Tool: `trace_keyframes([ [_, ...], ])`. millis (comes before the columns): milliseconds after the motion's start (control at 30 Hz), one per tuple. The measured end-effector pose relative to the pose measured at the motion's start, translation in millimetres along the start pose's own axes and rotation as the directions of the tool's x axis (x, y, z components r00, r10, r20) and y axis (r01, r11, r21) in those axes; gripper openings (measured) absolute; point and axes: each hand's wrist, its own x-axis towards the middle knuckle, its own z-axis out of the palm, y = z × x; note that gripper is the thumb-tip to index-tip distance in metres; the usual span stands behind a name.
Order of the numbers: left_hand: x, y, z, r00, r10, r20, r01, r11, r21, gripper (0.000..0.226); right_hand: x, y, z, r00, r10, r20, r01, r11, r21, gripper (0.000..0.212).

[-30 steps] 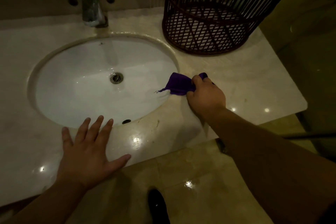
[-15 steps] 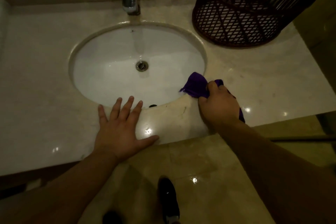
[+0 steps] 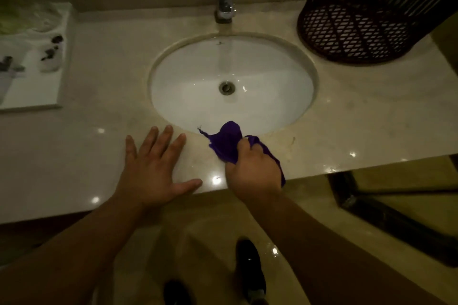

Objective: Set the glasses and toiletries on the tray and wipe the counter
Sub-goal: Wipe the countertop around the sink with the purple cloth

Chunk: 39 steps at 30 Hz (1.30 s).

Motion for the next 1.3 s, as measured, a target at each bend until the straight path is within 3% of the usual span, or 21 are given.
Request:
trace_keyframes([
  [433, -48.7, -116.8, 16.4, 0.989, -0.147, 0.010, 0.147, 0.989, 0.000, 0.113, -2.3, -120.9, 32.1, 0.992, -0.093, 0.089, 0.100, 0.992, -0.072, 0.044],
  [800, -49.8, -125.0, 27.7, 0.997, -0.083, 0.002, 0.083, 0.996, -0.015, 0.112, 8.8, -217.6, 74.5, 0.956, -0.290, 0.039, 0.289, 0.956, 0.046, 0.035],
  [933, -51.0, -125.5, 26.9, 0.995, -0.094, 0.029, 0.094, 0.996, 0.009, 0.119, 9.0, -225.7, 77.2, 0.945, -0.327, -0.018, 0.328, 0.943, 0.063, 0.027],
  [1300, -52.2, -120.4, 25.0, 0.996, -0.079, -0.032, 0.079, 0.997, -0.001, 0.114, 5.0, -201.4, 66.3, 0.905, -0.417, 0.088, 0.412, 0.908, 0.073, 0.032],
])
